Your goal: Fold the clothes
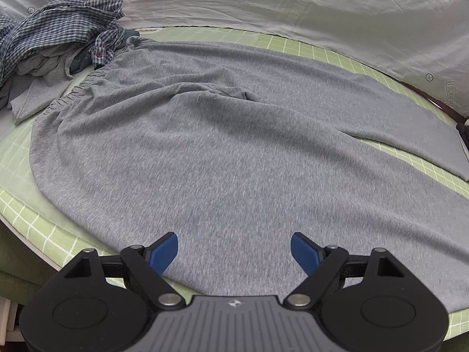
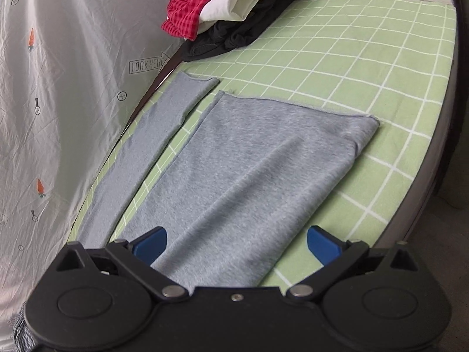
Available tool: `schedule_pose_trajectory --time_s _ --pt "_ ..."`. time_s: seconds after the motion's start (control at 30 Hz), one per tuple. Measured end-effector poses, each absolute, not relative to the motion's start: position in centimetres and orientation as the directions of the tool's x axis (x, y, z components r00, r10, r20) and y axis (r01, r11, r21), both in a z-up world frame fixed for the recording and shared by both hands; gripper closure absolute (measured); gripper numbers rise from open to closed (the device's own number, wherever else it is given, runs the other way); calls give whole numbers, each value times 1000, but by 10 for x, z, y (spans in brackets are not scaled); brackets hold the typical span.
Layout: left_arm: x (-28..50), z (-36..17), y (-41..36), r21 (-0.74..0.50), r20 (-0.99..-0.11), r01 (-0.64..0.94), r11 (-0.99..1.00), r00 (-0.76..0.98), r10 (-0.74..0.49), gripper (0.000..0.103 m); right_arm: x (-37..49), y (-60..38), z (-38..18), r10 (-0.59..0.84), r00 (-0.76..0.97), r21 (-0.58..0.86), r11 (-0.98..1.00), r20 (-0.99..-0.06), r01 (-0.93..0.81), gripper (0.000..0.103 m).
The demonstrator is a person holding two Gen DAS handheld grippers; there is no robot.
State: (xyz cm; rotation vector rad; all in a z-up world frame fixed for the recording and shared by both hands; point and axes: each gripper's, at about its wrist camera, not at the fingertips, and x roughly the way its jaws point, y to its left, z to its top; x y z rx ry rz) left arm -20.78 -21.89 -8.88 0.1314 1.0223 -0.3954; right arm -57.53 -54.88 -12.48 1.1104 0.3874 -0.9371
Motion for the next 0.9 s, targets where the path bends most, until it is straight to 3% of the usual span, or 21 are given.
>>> schedule_pose_trajectory --time_s 0.47,0.67,0.8,0.9 --pt "-185 -90 -171 -125 -856 247 961 463 -230 18 -547 -542 -125 -385 617 619 136 -686 774 0" --pt "-147 -91 -134 -232 -861 105 967 440 -254 18 -543 -531 -130 -363 672 714 26 -646 700 0" --pt "-120 -94 -102 -311 -857 -27 950 440 -268 18 -532 -524 -127 -382 644 692 15 -663 721 0" --pt "-103 -99 -84 -292 -869 -83 953 439 -228 18 -524 -520 -125 -401 617 672 3 -678 740 0"
